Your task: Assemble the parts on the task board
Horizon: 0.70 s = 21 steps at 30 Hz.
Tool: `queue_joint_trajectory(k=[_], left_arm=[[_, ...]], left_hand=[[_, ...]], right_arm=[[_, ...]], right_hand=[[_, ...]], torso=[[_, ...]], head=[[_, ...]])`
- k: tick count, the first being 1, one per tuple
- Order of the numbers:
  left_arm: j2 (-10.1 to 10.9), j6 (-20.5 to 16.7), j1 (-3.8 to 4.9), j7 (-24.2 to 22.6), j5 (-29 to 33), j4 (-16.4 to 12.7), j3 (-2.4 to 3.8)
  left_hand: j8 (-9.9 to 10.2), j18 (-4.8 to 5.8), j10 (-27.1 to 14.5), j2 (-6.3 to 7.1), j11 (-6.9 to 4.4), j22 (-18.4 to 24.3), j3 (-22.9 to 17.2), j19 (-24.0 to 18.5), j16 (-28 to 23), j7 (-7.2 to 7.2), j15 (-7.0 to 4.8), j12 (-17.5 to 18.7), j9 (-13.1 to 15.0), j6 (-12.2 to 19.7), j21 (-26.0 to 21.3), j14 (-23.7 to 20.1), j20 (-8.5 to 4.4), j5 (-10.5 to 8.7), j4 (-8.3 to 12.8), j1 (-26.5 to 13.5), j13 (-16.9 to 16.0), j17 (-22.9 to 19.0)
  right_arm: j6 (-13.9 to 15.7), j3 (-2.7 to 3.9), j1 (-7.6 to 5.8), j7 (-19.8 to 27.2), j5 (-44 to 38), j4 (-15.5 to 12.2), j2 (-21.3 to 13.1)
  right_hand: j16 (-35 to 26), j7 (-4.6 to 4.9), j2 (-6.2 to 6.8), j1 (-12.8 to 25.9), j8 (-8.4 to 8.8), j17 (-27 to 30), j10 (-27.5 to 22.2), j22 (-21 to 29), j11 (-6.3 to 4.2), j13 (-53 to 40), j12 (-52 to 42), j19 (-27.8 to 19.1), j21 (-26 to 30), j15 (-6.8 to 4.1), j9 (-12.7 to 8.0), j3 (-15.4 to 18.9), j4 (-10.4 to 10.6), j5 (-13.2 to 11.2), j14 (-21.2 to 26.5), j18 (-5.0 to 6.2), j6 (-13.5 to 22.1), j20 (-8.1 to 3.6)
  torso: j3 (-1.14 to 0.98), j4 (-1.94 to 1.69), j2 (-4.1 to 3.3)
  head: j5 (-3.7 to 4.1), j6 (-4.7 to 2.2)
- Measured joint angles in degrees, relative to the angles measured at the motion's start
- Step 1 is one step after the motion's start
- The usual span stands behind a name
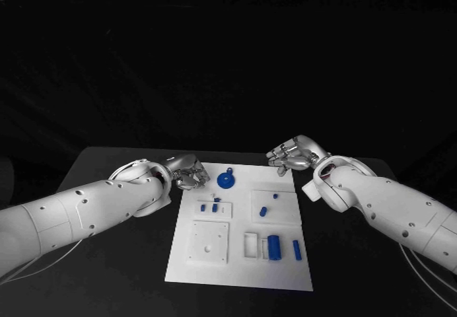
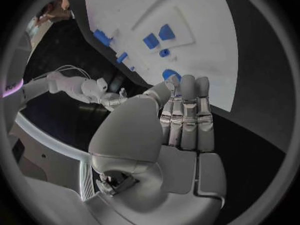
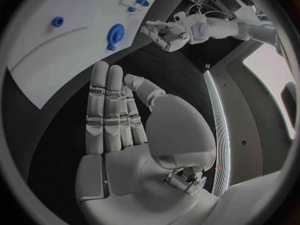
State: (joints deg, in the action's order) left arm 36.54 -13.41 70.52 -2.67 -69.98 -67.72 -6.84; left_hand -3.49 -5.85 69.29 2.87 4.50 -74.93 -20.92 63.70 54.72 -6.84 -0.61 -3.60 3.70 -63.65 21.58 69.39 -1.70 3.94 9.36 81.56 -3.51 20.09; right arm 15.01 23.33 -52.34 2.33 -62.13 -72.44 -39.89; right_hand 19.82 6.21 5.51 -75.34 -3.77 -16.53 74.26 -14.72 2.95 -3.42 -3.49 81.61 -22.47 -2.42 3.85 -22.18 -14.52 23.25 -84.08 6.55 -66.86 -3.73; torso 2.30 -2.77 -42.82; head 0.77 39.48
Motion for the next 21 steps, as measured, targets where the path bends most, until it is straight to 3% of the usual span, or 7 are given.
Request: queue_joint_trajectory(k=[4, 6, 12, 18, 21], left_arm=[[1.9, -1.0, 1.18, -0.4, 6.7, -1.6, 0.38], [2.9, -1.7, 1.78, -0.7, 10.4, -2.7, 0.52], [4.9, -3.7, 2.89, -1.6, 19.7, -5.2, 0.69], [5.4, -5.4, 3.13, -2.3, 26.2, -6.8, 0.72], [5.4, -5.9, 3.17, -2.6, 28.2, -7.4, 0.72]], left_hand=[[0.0, -0.01, 0.0, 0.0, 0.0, 0.0, 0.0, -1.3, -5.1, -0.21, 0.28, 0.0, 0.0, -0.2, -2.3, -0.5, 0.26, 0.0, 0.0, 0.0, 0.0, -2.3], [0.0, -0.03, 0.0, 0.0, 0.0, 0.0, 0.3, -1.5, -7.1, -0.21, 0.32, 0.0, 0.0, -0.2, -3.4, -0.5, 0.26, 0.0, 0.3, 0.0, 0.0, -3.1], [0.0, 0.04, 0.0, 0.0, 0.0, 0.1, 1.2, -1.1, -9.5, -0.21, 0.2, 0.0, 0.0, -0.2, -5.5, 0.2, -0.02, 0.0, 0.3, 0.0, 0.0, -3.3], [0.0, 0.05, 0.0, 0.0, 0.0, 0.0, 1.4, -0.6, -10.0, -0.21, 0.21, 0.0, 0.0, -0.2, -6.5, 0.3, 0.16, 0.0, 0.4, 0.0, 0.0, -2.9], [0.0, 0.05, 0.0, 0.0, 0.0, 0.0, 1.4, 0.1, -10.6, -0.21, 0.4, 0.0, 0.0, -0.2, -8.1, 0.4, 0.16, 0.0, 0.4, 0.0, 0.0, -2.1]], right_arm=[[-1.4, -0.18, -0.57, 0.3, -5.7, -0.8, 1.2], [-2.1, -1.0, -1.21, 0.4, -9.3, -1.1, 1.9], [-3.7, -4.93, -3.44, 0.7, -20.0, -1.6, 4.2], [-4.2, -8.8, -5.1, 0.2, -29.3, -1.9, 6.7], [-4.2, -10.43, -5.56, -0.5, -33.0, -1.7, 7.9]], right_hand=[[8.6, -0.28, -0.63, 0.6, 0.0, -8.2, 0.9, -6.3, -0.3, 0.0, 0.0, -0.9, -7.7, -0.63, 0.0, -2.5, -1.6, -0.6, 0.1, -0.39, -1.1, -1.1], [11.8, -0.28, -0.46, 0.8, 0.0, -12.0, 0.9, -9.3, -0.3, 0.0, 0.0, -1.8, -11.1, -0.72, 0.0, -4.0, -1.7, -1.1, 0.2, -0.43, -1.1, -1.25], [17.6, -0.32, -0.24, 1.0, 0.0, -19.5, -0.2, -16.2, -0.01, 0.0, 0.0, -4.7, -17.2, -0.47, 0.0, -7.9, -1.7, -3.1, 0.7, 0.09, -1.6, -0.65], [18.3, -0.05, 0.4, 1.7, 0.0, -21.0, -2.8, -18.4, 0.76, 0.0, 0.0, -5.0, -18.3, -0.62, 0.0, -10.2, -1.5, -5.1, 0.9, 0.94, -1.3, -0.58], [18.7, 0.08, 0.64, 1.5, 0.0, -21.4, -3.4, -19.2, 0.94, 0.0, 0.0, -5.2, -18.3, -0.57, -0.1, -11.5, -1.6, -6.4, 1.0, 1.1, -0.3, -0.38]], torso=[[0.03, -0.13, 0.0], [0.07, -0.23, 0.01], [0.26, -0.46, 0.05], [0.4, -0.53, 0.03], [0.41, -0.49, 0.0]], head=[[-0.26, -0.37], [-0.37, -0.56], [-0.6, -0.98], [-0.86, -1.28], [-1.06, -1.33]])
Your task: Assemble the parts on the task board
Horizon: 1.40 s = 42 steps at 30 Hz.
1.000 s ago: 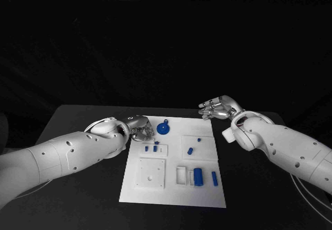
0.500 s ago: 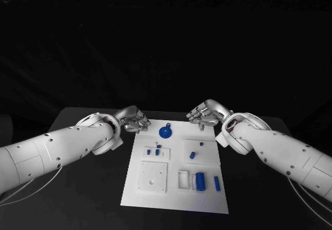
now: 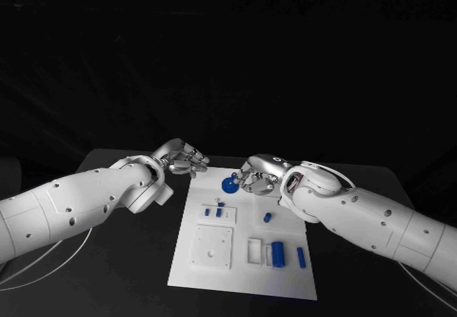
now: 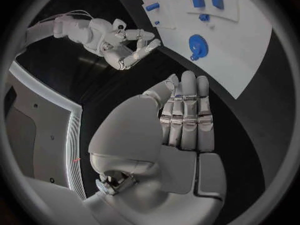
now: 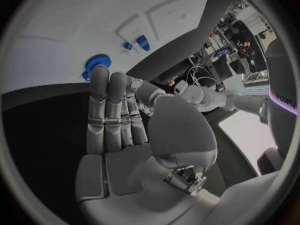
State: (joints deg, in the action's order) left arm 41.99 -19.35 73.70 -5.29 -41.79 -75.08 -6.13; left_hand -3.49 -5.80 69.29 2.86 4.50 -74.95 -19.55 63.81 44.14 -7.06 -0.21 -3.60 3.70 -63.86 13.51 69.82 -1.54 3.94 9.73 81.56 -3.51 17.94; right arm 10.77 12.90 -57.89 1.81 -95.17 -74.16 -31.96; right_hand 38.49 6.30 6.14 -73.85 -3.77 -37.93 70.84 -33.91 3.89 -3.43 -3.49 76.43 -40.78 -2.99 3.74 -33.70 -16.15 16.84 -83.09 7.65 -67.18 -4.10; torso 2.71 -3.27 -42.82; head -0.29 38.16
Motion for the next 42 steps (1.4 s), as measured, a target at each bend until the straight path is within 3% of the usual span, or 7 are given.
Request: queue_joint_trajectory(k=[5, 9, 15, 18, 23, 30, 42], left_arm=[[0.0, -0.7, 0.03, -0.4, 2.3, -0.5, 0.0], [0.0, -1.0, 0.05, -0.5, 3.5, -0.7, 0.0], [0.0, -1.4, 0.14, -0.7, 4.7, -1.0, 0.0], [-0.1, -1.5, 0.17, -0.8, 5.1, -1.0, 0.01], [-0.2, -1.7, 0.23, -0.9, 5.8, -1.1, 0.01], [-0.5, -1.7, 0.41, -1.0, 6.3, -1.2, 0.01], [-0.7, -1.7, 0.72, -0.9, 6.6, -1.3, 0.01]], left_hand=[[0.0, 0.0, 0.0, 0.0, 0.0, 0.0, 0.0, 0.0, 0.0, 0.0, 0.0, 0.0, 0.0, 0.0, 0.0, 0.0, 0.0, 0.0, 0.0, 0.0, 0.0, 0.0], [0.0, 0.03, 0.0, 0.0, 0.0, 0.0, 0.0, 0.2, 0.0, 0.0, -0.2, 0.0, 0.0, 0.0, -0.7, 0.2, -0.2, 0.0, 0.0, 0.0, 0.0, 0.3], [0.0, 0.04, 0.0, 0.0, 0.0, 0.0, 0.2, 0.4, -0.3, 0.0, -0.2, 0.0, 0.0, 0.0, -1.0, 0.2, 0.0, 0.0, -0.2, 0.0, 0.0, 0.4], [0.0, 0.04, 0.0, 0.0, 0.0, 0.0, 0.2, 0.4, -0.3, 0.0, -0.2, 0.0, 0.0, 0.0, -1.1, 0.2, 0.0, 0.0, -0.2, 0.0, 0.0, 0.4], [0.0, 0.04, 0.0, 0.0, 0.0, 0.0, 0.2, 0.4, -0.3, 0.0, -0.2, 0.0, 0.0, 0.0, -1.1, 0.2, 0.0, 0.0, -0.2, 0.0, 0.0, 0.4], [0.0, 0.04, 0.0, -0.23, 0.0, 0.0, 0.2, 0.4, -0.3, 0.0, -0.2, 0.0, 0.0, 0.0, -1.4, 0.2, 0.0, 0.0, -0.2, -0.2, 0.0, 0.5], [0.0, 0.05, 0.0, -0.23, 0.0, 0.0, 0.5, 0.9, -0.5, 0.0, -0.19, 0.0, 0.0, 0.0, -2.4, 0.2, 0.12, 0.0, -0.5, -0.2, 0.0, 0.8]], right_arm=[[-0.2, -2.32, -0.49, -1.7, -4.8, 0.6, 1.8], [-0.5, -3.56, -0.82, -3.3, -7.7, 1.2, 2.9], [-0.9, -5.07, -1.24, -4.8, -10.2, 2.2, 4.6], [-1.0, -5.65, -1.41, -5.1, -10.9, 2.9, 5.3], [-1.5, -6.77, -1.68, -5.6, -12.1, 4.1, 6.5], [-2.4, -7.94, -1.9, -5.6, -12.9, 4.7, 7.5], [-3.9, -8.57, -2.08, -5.3, -13.0, 5.6, 8.2]], right_hand=[[0.3, -0.99, 0.49, 0.1, 0.0, -0.5, 0.0, -1.5, -0.03, 0.0, 0.0, 0.0, -0.4, -0.01, -0.2, -3.6, 0.8, -2.6, 0.0, 0.4, 3.3, 0.0], [0.7, -1.26, 0.5, 0.4, 0.0, -0.7, 3.2, -2.1, -1.28, -0.2, 0.0, 0.2, -0.5, 0.0, -0.2, -5.7, 1.3, -4.6, 0.0, 0.46, 4.6, -0.13], [1.7, -3.48, 0.65, 2.7, 0.0, -1.5, 7.8, -2.9, -3.5, -0.4, -1.4, 1.6, 0.7, -1.62, -0.1, -8.6, 3.3, -7.3, -0.6, 0.33, 6.8, -1.55], [3.2, -4.61, 1.29, 4.7, 0.0, -2.9, 3.0, -4.7, -5.38, -0.6, -9.2, 2.2, 0.5, -2.32, -0.1, -12.3, 4.7, -6.8, -0.5, -0.29, 8.2, -2.39], [6.3, -5.91, 0.78, 7.4, 0.17, -5.6, -4.5, -10.4, -6.43, -0.6, -23.6, 1.9, -2.3, -3.03, -0.2, -17.0, 5.4, -4.2, 0.2, -1.06, 10.7, -2.89], [8.7, -6.71, -0.48, 10.3, 0.17, -9.0, -5.9, -18.5, -7.04, -0.6, -26.4, 2.1, -6.6, -3.33, -0.2, -20.5, 4.0, -4.7, 0.5, -1.06, 11.9, -3.14], [9.9, -6.71, -1.19, 11.4, 0.17, -12.0, -6.3, -25.9, -6.85, -0.6, -26.9, 2.7, -6.9, -3.54, -0.2, -21.6, 3.5, -2.8, 0.7, -1.53, 11.9, -3.7]], torso=[[0.01, -0.01, -0.04], [-0.03, -0.02, -0.07], [-0.03, -0.08, -0.08], [-0.01, -0.09, -0.1], [-0.01, -0.15, -0.1], [0.14, -0.32, -0.14], [0.18, -0.28, -0.16]], head=[[-0.24, -0.02], [-0.42, 0.03], [-0.63, 0.14], [-0.7, 0.18], [-0.84, 0.34], [-0.88, 0.46], [-1.25, 0.9]])
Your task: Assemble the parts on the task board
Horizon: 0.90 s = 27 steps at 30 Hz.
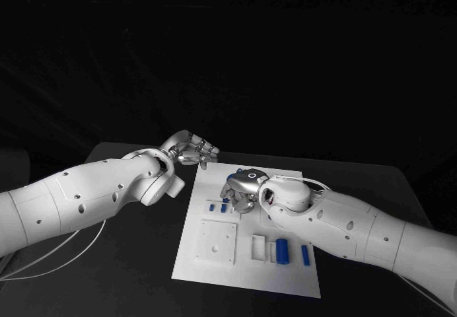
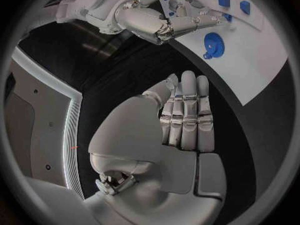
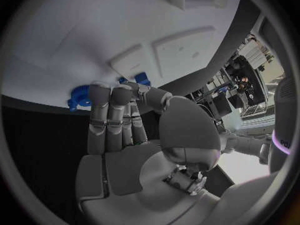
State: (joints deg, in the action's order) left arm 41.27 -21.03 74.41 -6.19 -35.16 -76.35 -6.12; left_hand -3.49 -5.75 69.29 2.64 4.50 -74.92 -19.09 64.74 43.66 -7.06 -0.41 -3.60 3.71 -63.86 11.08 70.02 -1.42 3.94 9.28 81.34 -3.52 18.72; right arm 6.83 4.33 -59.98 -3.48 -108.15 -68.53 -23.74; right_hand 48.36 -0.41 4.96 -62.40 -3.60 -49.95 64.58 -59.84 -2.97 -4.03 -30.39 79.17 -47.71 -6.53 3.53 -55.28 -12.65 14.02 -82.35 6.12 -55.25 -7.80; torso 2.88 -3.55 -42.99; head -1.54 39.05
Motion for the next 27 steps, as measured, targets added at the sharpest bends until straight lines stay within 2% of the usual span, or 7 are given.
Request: queue_joint_trajectory(k=[2, 5, 9, 17, 19, 27], left_arm=[[0.0, 0.0, 0.03, 0.0, 0.0, 0.0, 0.0], [0.0, 0.0, 0.1, 0.1, 0.0, 0.0, 0.0], [0.0, 0.1, 0.12, 0.1, 0.1, 0.0, 0.0], [-0.1, 0.1, 0.17, 0.2, 0.1, 0.0, 0.0], [-0.1, 0.1, 0.18, 0.3, 0.1, 0.0, 0.0], [-0.2, 0.1, 0.2, 0.3, 0.1, 0.0, 0.0]], left_hand=[[0.0, 0.01, -0.2, -0.26, 0.2, 0.0, 0.1, 0.4, 0.0, 0.0, 0.0, 0.0, 0.0, 0.0, -0.5, 0.0, -0.01, 0.0, -0.1, -0.3, 0.0, 0.0], [0.0, 0.02, -0.2, -0.26, 0.21, 0.0, -0.1, 0.4, 0.0, 0.0, 0.0, 0.0, 0.0, 0.0, -0.8, 0.0, -0.01, 0.0, -0.3, -0.3, 0.0, 0.0], [0.0, 0.02, -0.2, -0.26, 0.21, 0.0, -0.1, 0.4, 0.0, 0.0, 0.0, 0.0, 0.0, 0.0, -0.8, 0.0, -0.01, 0.0, -0.4, -0.3, 0.0, 0.0], [0.0, 0.03, -0.2, -0.26, 0.21, 0.0, 0.0, 0.7, 0.0, 0.0, 0.0, 0.0, 0.0, 0.0, -1.3, 0.0, 0.05, 0.0, -0.5, -0.3, 0.0, 0.1], [0.0, 0.03, -0.2, -0.26, 0.2, 0.0, 0.1, 0.8, 0.0, 0.0, 0.0, 0.0, 0.0, 0.0, -1.4, 0.0, -0.02, 0.0, -0.6, -0.3, 0.0, 0.1], [0.0, 0.03, -0.2, -0.26, 0.2, 0.0, 0.1, 0.8, 0.0, 0.0, 0.0, 0.0, 0.0, 0.0, -1.4, 0.0, -0.02, 0.0, -0.6, -0.3, 0.0, 0.1]], right_arm=[[-0.2, -0.03, -0.01, 0.0, 0.0, 0.1, 0.1], [-0.6, -0.05, -0.02, 0.0, 0.0, 0.2, 0.2], [-1.2, -0.08, -0.03, -0.2, -0.1, 0.3, 0.3], [-2.0, -0.13, -0.08, -0.4, -0.2, 0.5, 0.7], [-2.1, -0.13, -0.09, -0.4, -0.2, 0.5, 0.8], [-3.0, -0.17, -0.21, -0.8, -0.4, 0.5, 1.1]], right_hand=[[2.5, 0.0, -0.37, 0.4, 0.0, -2.7, -0.3, -1.7, -0.29, 0.0, -0.7, 0.6, -1.3, 0.1, 0.0, -0.3, -0.3, 1.4, 0.1, -0.38, 0.0, 0.17], [7.2, -0.15, -0.47, 1.5, 0.0, -7.9, -0.4, -4.7, -0.21, 0.0, -1.3, 1.1, -4.0, 0.1, 0.0, -0.6, -0.5, 4.0, 0.1, -0.38, 0.3, 0.32], [8.4, -0.38, -0.87, 2.3, 0.0, -10.8, 0.1, -7.0, 0.23, 0.0, -1.4, 1.3, -4.7, 0.1, 0.0, -0.6, -0.6, 6.4, 0.1, -0.39, 1.1, 0.14], [8.4, -0.7, -1.19, 3.2, 0.0, -13.4, 0.1, -11.1, 0.31, 0.0, -1.4, 2.4, -3.3, -0.21, 0.0, -1.1, -1.1, 6.8, -0.2, -0.4, 2.1, -0.17], [8.4, -0.62, -1.19, 3.2, 0.0, -13.7, 0.2, -12.1, 0.42, 0.0, -1.4, 2.8, -2.7, -0.25, 0.0, -1.1, -1.1, 6.8, -0.3, -1.27, 2.3, -0.18], [8.4, -0.64, -1.11, 3.8, 0.0, -14.6, 0.3, -15.1, 0.52, 0.0, -1.4, 4.1, -0.4, -0.24, 0.0, -1.1, -1.1, 8.2, -0.3, -1.29, 2.4, -0.18]], torso=[[-0.04, 0.06, 0.02], [-0.05, 0.06, 0.02], [-0.05, 0.06, 0.02], [-0.04, 0.06, 0.03], [-0.03, 0.06, 0.04], [0.02, 0.09, 0.04]], head=[[-0.03, 0.02], [0.0, 0.08], [0.05, 0.15], [0.02, 0.32], [-0.01, 0.38], [0.09, 0.54]])
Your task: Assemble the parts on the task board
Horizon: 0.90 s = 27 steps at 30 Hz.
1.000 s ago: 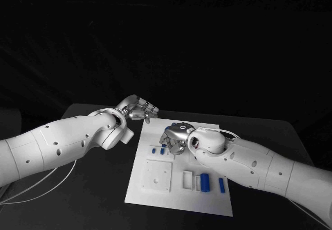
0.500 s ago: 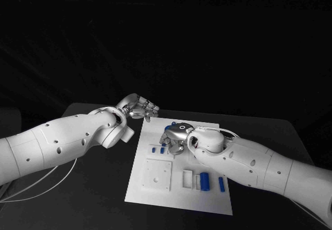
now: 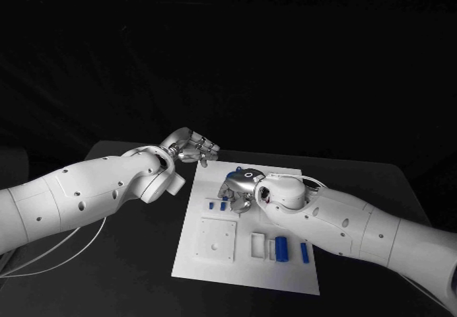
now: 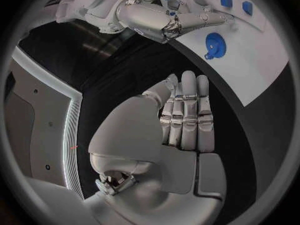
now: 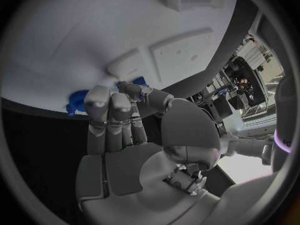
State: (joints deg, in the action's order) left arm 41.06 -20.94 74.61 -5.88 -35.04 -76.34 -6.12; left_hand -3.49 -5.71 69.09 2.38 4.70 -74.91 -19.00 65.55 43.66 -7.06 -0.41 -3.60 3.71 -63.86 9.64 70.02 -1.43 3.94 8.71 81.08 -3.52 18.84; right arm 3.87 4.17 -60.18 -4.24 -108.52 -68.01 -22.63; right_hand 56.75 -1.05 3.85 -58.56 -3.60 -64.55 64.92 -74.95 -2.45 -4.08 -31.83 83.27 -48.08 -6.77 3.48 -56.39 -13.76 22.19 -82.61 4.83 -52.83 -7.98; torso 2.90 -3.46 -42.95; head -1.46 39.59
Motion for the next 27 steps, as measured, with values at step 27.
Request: queue_joint_trajectory(k=[27], left_arm=[[0.0, 0.1, 0.05, 0.4, 0.0, 0.3, 0.0]], left_hand=[[0.0, 0.39, -0.2, 0.24, 0.21, 0.0, -0.2, 0.0, -0.2, -0.2, 0.0, 0.0, 0.0, 0.2, -0.2, 0.0, 0.0, 0.0, -0.2, -0.2, 0.0, 0.0]], right_arm=[[-4.4, 0.04, -0.47, -3.3, -1.0, 0.3, 0.0]], right_hand=[[0.6, 1.08, 0.0, 0.6, 0.18, -0.7, 0.7, 0.0, 0.71, -0.2, -0.1, 0.4, 1.5, -0.19, -0.2, 0.4, -0.4, 4.4, -0.2, 0.0, 1.3, -0.19]], torso=[[-0.09, 0.09, 0.03]], head=[[0.09, 0.19]])
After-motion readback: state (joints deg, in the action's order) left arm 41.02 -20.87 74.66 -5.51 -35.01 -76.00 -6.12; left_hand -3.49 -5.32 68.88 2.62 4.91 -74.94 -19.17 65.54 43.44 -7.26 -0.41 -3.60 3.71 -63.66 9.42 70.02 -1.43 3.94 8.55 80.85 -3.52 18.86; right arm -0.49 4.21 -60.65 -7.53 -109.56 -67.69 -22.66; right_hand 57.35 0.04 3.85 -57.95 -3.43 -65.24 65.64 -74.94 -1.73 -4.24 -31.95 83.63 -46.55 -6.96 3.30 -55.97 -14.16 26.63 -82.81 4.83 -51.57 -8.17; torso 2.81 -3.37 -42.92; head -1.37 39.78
